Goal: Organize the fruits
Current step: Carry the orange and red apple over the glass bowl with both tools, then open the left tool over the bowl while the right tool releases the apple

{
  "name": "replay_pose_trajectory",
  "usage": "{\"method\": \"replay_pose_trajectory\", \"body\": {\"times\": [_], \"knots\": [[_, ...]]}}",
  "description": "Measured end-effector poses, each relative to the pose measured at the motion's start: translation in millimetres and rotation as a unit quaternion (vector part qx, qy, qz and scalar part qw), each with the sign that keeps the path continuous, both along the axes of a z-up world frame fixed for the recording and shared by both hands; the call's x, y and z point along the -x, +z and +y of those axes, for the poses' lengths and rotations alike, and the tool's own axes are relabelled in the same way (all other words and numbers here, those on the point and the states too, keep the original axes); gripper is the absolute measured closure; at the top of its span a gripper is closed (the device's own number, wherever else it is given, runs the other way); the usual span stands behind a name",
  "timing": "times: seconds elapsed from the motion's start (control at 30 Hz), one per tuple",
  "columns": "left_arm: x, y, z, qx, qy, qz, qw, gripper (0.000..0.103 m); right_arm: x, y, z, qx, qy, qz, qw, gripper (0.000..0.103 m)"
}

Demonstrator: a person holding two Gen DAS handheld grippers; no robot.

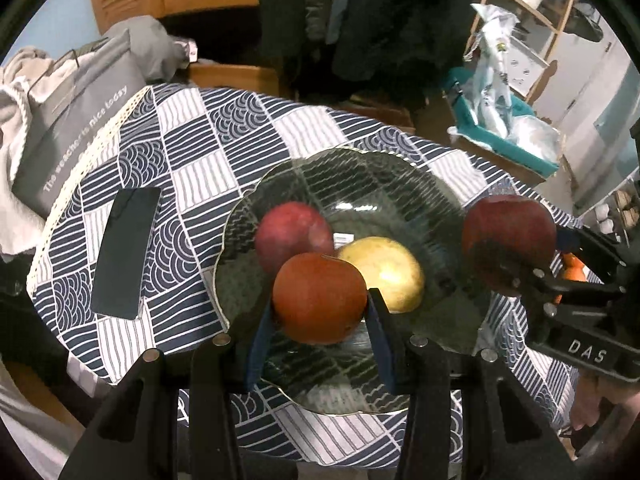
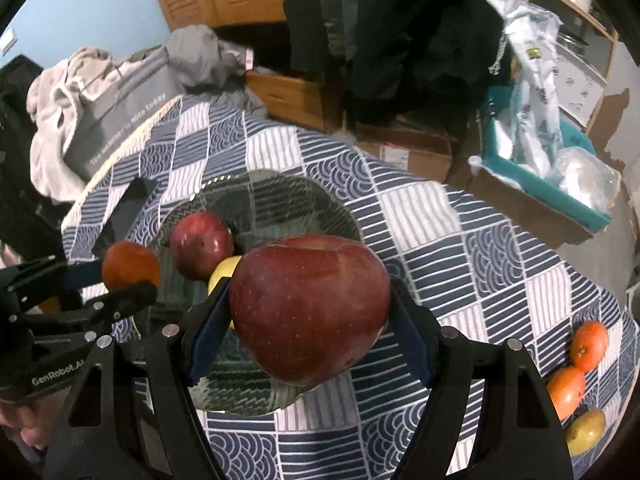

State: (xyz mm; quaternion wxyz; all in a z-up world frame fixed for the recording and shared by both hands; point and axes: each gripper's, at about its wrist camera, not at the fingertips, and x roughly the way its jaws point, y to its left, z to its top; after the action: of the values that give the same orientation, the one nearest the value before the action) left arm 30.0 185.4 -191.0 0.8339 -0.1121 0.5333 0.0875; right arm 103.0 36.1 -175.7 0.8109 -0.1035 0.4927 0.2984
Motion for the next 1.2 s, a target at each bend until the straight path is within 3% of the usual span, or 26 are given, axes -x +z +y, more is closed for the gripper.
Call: {"method": "replay_pose_trajectory", "body": {"times": [0.43, 0.7, 0.77, 0.83, 0.93, 1.2], "knots": [[-2, -20, 7, 0.004, 0.016, 0.028, 0.9995, 0.057, -7, -32, 3, 0.024, -0.001, 0.034, 0.999, 0.028], [-5, -31, 6, -0.012, 0.013, 0.055, 0.9983, 0.056, -8, -38, 6, 0.025, 0.001, 0.042, 0.999, 0.027], [-5, -33, 5, -0.012, 0.01, 0.061, 0.998, 0.05, -8, -39, 6, 0.023, 0.001, 0.046, 0.999, 0.027], [-4, -32, 3, -0.027, 0.011, 0.06, 0.9978, 0.028, -8, -41, 6, 0.024, 0.001, 0.049, 0.998, 0.027], [-3, -25, 2, -0.042, 0.013, 0.045, 0.998, 0.026, -5, -35, 6, 0.016, 0.0, 0.034, 0.999, 0.026], [-1, -13, -1, -0.032, 0.007, 0.037, 0.9988, 0.026, -8, -9, -2, -0.014, -0.014, 0.018, 1.0, 0.026]]}}
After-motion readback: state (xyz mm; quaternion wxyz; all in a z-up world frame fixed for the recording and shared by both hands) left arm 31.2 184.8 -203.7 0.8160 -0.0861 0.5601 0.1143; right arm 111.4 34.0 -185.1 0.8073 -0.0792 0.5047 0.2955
